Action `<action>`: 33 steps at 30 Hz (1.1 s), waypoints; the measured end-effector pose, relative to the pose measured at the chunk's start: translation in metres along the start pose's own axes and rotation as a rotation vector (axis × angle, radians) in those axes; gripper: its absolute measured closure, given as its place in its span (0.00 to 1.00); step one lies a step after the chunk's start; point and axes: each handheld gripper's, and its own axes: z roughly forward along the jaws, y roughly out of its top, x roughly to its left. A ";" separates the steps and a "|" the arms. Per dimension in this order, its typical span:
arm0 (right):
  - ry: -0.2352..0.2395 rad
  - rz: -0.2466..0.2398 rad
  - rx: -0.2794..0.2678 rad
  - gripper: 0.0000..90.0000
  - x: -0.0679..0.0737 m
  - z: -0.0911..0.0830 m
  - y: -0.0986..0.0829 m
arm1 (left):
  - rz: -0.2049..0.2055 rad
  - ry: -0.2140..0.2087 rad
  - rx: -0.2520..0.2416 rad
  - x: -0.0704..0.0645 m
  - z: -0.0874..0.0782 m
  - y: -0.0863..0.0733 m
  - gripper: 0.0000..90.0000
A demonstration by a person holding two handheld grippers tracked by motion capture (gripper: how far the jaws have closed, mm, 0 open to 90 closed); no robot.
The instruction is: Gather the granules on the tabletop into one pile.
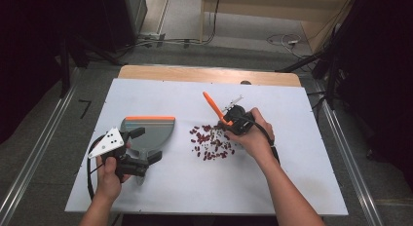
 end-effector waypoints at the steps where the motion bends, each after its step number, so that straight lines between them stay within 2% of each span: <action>1: 0.003 -0.001 -0.001 0.77 0.000 0.000 0.000 | 0.000 0.000 0.000 0.000 0.000 0.000 0.00; 8: 0.020 -0.011 -0.004 0.77 0.002 -0.003 0.000 | -0.016 0.005 -0.001 0.003 -0.001 -0.002 0.00; 11: 0.052 0.007 -0.015 0.77 -0.004 -0.006 0.000 | -0.014 0.008 -0.003 0.003 -0.001 -0.002 0.00; 14: 0.034 0.017 -0.035 0.77 -0.010 -0.010 0.002 | -0.019 0.010 -0.008 0.003 -0.001 -0.002 0.00; 16: 0.048 0.026 -0.060 0.77 -0.015 -0.013 0.004 | -0.019 0.012 -0.007 0.002 -0.001 -0.002 0.00; 18: 0.057 0.006 -0.075 0.77 -0.018 -0.014 0.009 | -0.018 0.010 -0.004 0.002 -0.001 -0.002 0.00; 20: 0.044 -0.032 -0.090 0.77 -0.019 -0.012 0.016 | -0.017 0.011 0.000 0.002 -0.002 -0.002 0.00; 22: 0.025 -0.062 -0.085 0.77 -0.021 -0.008 0.023 | -0.018 0.012 -0.003 0.003 -0.002 -0.003 0.00; 28: -0.048 -0.089 -0.010 0.77 -0.019 0.015 0.037 | -0.026 0.019 -0.013 0.005 -0.004 -0.002 0.00; 29: -0.054 -0.101 0.007 0.77 -0.016 0.019 0.037 | -0.025 0.019 -0.010 0.005 -0.004 -0.002 0.00; 30: -0.037 -0.093 -0.005 0.77 -0.014 0.019 0.038 | -0.025 0.020 -0.008 0.005 -0.004 -0.002 0.00; 33: -0.045 -0.117 0.017 0.77 -0.002 0.019 0.038 | -0.027 0.018 -0.007 0.005 -0.003 -0.003 0.00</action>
